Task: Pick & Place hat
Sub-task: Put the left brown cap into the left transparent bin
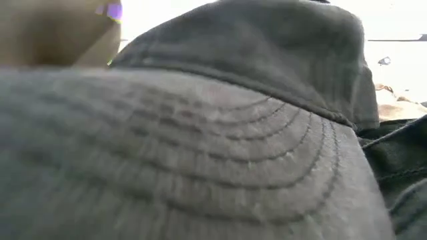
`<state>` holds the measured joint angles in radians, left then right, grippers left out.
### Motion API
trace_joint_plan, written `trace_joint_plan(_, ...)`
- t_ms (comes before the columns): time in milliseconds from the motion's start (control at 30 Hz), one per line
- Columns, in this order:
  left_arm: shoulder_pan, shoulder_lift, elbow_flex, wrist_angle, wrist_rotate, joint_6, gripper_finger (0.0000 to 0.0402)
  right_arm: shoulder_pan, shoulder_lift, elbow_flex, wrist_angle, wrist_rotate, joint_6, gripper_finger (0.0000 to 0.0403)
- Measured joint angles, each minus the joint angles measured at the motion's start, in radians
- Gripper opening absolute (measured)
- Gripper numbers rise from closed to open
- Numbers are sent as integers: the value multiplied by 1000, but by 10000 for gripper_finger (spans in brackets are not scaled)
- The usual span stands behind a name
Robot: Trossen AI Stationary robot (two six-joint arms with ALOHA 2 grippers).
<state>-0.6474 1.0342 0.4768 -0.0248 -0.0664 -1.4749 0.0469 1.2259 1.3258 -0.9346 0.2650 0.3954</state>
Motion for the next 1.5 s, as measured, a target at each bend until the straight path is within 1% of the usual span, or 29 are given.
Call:
trace_joint_plan(100, 18, -117, 20, -39, -200, 45, 6, -13, 0, 0, 4, -1, -6, 192)
trace_joint_plan(200, 26, -220, 52, -36, -406, 132, 6, -20, 0, 0, 6, -3, -6, 192)
trace_joint_plan(267, 27, -272, 84, -28, -538, 226, 6, -22, 0, 0, 6, -4, -7, 192)
trace_joint_plan(333, 29, -303, 120, 15, -628, 357, 6, -22, 0, 0, 7, -8, -6, 192)
trace_joint_plan(467, 45, -325, 194, 135, -703, 656, 6, -22, 0, 0, 8, -9, -6, 192)
trace_joint_plan(533, 66, -320, 229, 166, -733, 802, 6, -22, 0, 0, 11, -11, -6, 192)
trace_joint_plan(600, 105, -308, 257, 192, -753, 932, 6, -22, 0, 0, 17, -11, -6, 192)
trace_joint_plan(667, 163, -296, 280, 195, -754, 1010, 6, -22, 0, 0, 31, -11, -6, 192)
trace_joint_plan(767, 271, -271, 297, 185, -747, 1065, 6, -22, 0, 0, 44, -11, -6, 192)
trace_joint_plan(867, 399, -243, 298, 151, -747, 1079, 6, -22, 0, 0, 51, -11, -6, 192)
trace_joint_plan(967, 523, -209, 297, 118, -791, 1032, 7, -22, 0, 0, 51, -11, -3, 192)
trace_joint_plan(1067, 602, -158, 299, 91, -839, 1011, 7, -22, 0, 2, 51, -3, -1, 192)
trace_joint_plan(1100, 619, -140, 300, 88, -834, 978, 7, -22, 0, 2, 51, -3, 2, 192)
trace_joint_plan(1133, 639, -127, 303, 91, -792, 918, 7, -22, 0, 2, 51, -3, 7, 192)
trace_joint_plan(1233, 693, -106, 310, 177, -564, 670, 7, -22, 0, 2, 51, -3, 24, 192)
trace_joint_plan(1300, 698, -95, 305, 270, -408, 514, 7, -22, 0, 2, 51, -3, 30, 192)
trace_joint_plan(1333, 694, -89, 303, 306, -349, 455, 7, -22, 0, 2, 50, -3, 31, 192)
trace_joint_plan(1400, 672, -81, 294, 342, -283, 349, 7, -22, 0, 1, 50, -3, 31, 192)
trace_joint_plan(1500, 634, -77, 264, 422, -270, 244, 7, -21, 0, 0, 51, -2, 32, 192)
